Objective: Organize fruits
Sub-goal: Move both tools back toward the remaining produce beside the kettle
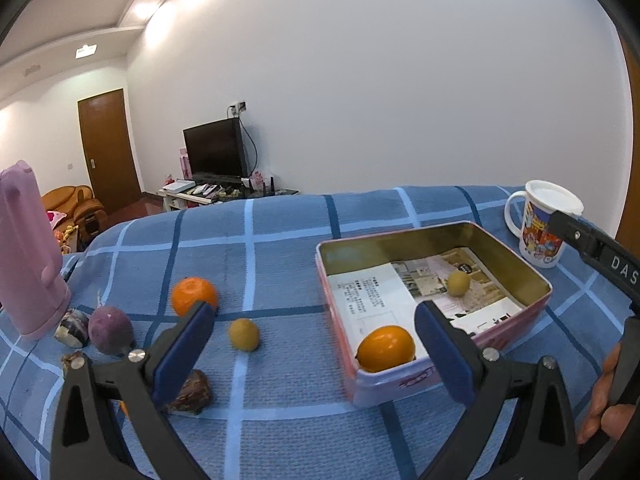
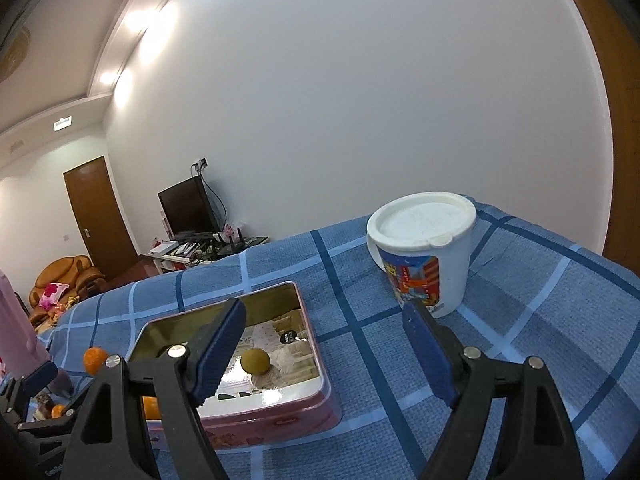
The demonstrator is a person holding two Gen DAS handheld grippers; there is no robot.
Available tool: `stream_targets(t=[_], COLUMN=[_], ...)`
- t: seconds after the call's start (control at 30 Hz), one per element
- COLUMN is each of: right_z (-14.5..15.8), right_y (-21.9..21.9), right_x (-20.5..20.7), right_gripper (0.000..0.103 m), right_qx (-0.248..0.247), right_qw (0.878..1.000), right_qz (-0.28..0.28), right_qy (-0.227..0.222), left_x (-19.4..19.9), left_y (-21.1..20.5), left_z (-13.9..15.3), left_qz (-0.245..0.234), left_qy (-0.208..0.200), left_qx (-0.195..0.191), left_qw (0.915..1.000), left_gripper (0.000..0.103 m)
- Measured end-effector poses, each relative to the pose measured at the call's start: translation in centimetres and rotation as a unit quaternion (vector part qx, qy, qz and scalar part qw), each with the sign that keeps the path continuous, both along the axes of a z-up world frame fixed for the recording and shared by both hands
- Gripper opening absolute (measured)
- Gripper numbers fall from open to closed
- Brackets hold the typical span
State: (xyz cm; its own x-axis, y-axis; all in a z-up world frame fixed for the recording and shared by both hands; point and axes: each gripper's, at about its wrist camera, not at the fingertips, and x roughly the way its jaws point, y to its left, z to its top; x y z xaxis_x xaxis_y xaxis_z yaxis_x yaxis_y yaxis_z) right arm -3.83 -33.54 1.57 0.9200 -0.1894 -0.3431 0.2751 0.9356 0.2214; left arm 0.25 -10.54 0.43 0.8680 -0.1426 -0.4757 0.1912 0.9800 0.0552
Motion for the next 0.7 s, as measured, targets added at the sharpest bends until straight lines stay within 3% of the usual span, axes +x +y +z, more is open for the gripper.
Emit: stream_targets(t=[0.7], right_z=[-0.3], right_y=[4.8], right_x=[-0.9], right_gripper=[0.082], right_qx=[-0.010], right_qw=[1.000], right_qz=[0.024], right_qy=[0.004], left_x=[-0.6], left_y=[4.2], left_z=[-0.2], left_qz=[0.015], left_qy=[0.011], left_qx=[-0.013], left_qw=[0.9997], left_gripper=[0.102])
